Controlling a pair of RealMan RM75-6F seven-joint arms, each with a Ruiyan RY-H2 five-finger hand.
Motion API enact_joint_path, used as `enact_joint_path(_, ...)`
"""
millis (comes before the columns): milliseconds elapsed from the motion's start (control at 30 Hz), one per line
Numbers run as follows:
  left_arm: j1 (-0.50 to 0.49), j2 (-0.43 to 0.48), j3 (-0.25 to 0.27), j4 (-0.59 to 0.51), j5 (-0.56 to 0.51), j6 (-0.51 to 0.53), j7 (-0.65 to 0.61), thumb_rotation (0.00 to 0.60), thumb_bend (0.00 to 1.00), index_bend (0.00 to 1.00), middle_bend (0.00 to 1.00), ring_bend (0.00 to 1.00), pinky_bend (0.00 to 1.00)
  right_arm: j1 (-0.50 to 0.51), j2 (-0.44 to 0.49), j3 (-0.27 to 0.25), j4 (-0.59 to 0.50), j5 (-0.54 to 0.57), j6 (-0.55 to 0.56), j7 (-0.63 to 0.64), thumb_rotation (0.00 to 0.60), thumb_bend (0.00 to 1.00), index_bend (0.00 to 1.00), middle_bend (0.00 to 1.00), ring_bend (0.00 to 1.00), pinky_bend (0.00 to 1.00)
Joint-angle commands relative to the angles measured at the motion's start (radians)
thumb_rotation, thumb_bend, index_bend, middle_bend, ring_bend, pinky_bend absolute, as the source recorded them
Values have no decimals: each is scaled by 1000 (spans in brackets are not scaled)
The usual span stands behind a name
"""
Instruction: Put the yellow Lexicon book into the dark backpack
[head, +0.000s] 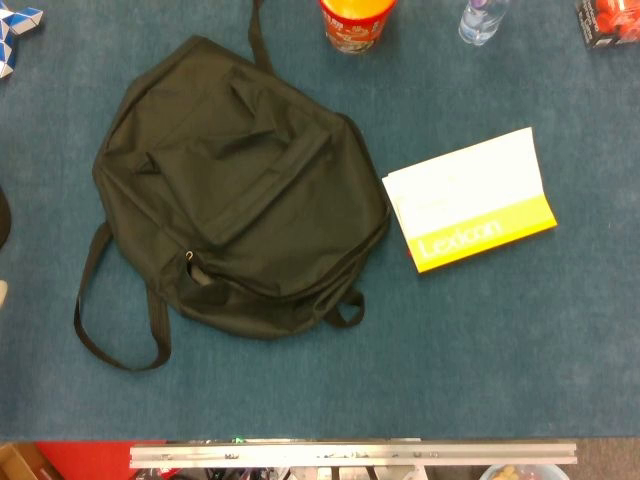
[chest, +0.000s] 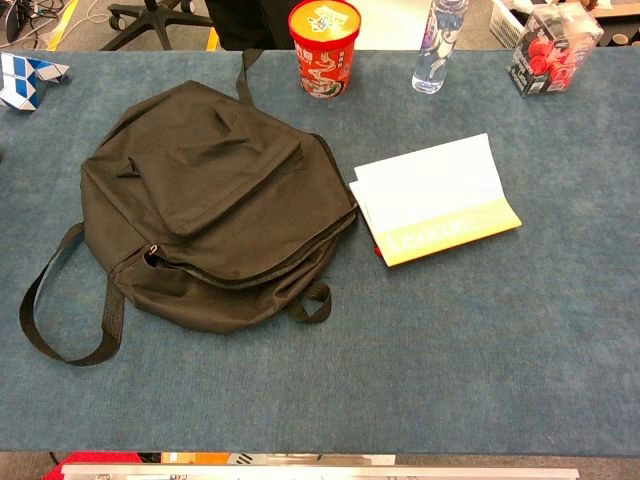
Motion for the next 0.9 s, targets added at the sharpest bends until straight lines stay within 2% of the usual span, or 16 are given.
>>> enact_joint_path(33,0,-1,0,1,0,0,0,600,247,205,237,210,254,0,0,0,0,0,-1,0,600,447,314,348,185,287)
enact_joint_path(567,6,1,-3,-2,7,20,-11,600,247,206,237,210,254,2,11,5,-9,3,2,-8,600,444,314,348,185,287)
enact_joint_path(767,2,2,-3,-5,14,15,-7,600,246,206,237,210,254,35,15,0,-33,-6,-59,-37,600,435,313,348,185,288)
enact_joint_path(900,2,1,-1,-6,16,16,-5,600,247,206,237,210,254,80,7,-1,-54,-9,-138,-78,600,375,314,348,185,289)
